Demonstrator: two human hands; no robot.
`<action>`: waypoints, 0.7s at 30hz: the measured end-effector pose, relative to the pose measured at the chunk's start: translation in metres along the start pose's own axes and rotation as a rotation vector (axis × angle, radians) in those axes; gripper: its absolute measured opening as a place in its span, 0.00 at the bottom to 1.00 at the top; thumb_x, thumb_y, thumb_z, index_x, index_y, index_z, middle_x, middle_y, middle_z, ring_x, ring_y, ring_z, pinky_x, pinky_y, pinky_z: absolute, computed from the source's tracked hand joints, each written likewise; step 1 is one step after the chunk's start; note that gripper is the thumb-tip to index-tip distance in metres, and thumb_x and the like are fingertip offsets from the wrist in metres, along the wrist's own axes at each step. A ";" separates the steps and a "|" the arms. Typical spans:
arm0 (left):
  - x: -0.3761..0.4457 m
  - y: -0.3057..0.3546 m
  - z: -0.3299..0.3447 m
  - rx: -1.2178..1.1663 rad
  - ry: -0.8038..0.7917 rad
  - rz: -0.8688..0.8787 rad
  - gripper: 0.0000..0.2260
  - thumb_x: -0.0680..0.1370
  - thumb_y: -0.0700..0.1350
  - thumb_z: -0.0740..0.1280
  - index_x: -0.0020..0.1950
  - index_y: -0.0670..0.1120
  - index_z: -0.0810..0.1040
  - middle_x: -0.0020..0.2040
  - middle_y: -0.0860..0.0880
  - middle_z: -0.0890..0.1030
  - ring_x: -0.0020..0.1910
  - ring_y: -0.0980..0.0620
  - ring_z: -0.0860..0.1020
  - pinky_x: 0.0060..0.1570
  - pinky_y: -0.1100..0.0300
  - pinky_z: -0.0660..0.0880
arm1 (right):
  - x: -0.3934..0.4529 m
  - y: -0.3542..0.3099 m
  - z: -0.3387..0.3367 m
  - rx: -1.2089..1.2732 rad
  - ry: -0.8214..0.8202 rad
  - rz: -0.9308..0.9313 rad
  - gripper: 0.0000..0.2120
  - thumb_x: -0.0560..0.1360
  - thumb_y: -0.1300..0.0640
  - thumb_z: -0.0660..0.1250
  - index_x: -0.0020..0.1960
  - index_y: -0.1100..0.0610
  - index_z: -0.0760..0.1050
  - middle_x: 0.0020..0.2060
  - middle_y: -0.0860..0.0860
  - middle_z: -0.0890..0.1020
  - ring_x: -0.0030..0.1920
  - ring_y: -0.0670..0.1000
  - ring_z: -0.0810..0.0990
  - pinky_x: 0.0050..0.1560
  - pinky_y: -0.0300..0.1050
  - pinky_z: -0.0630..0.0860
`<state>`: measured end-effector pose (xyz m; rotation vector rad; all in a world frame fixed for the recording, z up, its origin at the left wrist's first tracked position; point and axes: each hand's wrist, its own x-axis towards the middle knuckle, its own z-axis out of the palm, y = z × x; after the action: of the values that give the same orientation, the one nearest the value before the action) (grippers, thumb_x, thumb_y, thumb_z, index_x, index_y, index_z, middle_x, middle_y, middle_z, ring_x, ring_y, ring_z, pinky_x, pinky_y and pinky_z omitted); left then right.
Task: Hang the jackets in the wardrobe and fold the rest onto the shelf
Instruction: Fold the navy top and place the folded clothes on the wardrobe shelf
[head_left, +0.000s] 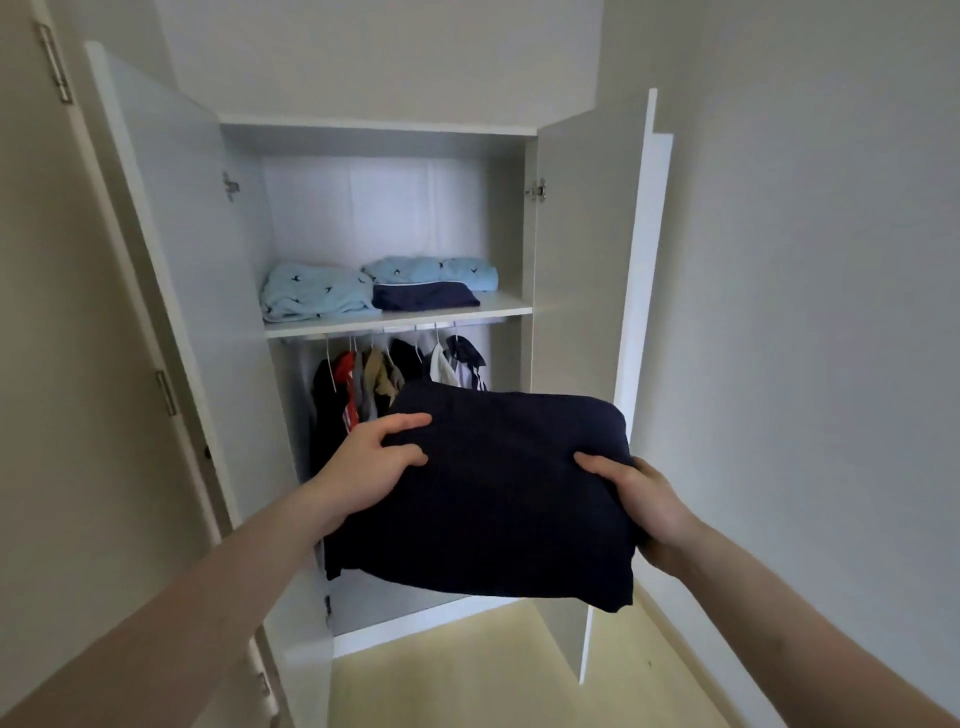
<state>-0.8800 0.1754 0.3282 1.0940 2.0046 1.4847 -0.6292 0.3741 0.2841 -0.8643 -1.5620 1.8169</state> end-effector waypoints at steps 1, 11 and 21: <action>0.019 0.000 -0.002 -0.013 0.015 -0.006 0.21 0.77 0.39 0.70 0.65 0.60 0.81 0.57 0.63 0.77 0.48 0.65 0.82 0.41 0.73 0.76 | 0.021 -0.006 0.002 -0.004 -0.018 -0.006 0.33 0.70 0.48 0.81 0.70 0.56 0.74 0.57 0.53 0.87 0.55 0.56 0.87 0.61 0.58 0.82; 0.172 -0.022 -0.038 -0.042 0.100 -0.018 0.22 0.76 0.39 0.71 0.65 0.61 0.80 0.56 0.59 0.80 0.44 0.64 0.84 0.37 0.71 0.78 | 0.201 -0.040 0.050 -0.020 -0.100 -0.007 0.31 0.72 0.49 0.78 0.71 0.56 0.73 0.60 0.55 0.85 0.58 0.60 0.85 0.63 0.61 0.81; 0.348 -0.039 -0.089 0.014 0.024 0.065 0.24 0.74 0.39 0.73 0.67 0.58 0.81 0.63 0.56 0.80 0.59 0.58 0.80 0.62 0.60 0.76 | 0.343 -0.048 0.104 -0.003 0.010 -0.035 0.27 0.72 0.50 0.77 0.68 0.56 0.77 0.55 0.56 0.87 0.55 0.60 0.87 0.61 0.61 0.82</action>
<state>-1.1677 0.3911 0.3647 1.1622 2.0167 1.5251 -0.9214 0.5849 0.3084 -0.8409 -1.5651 1.7834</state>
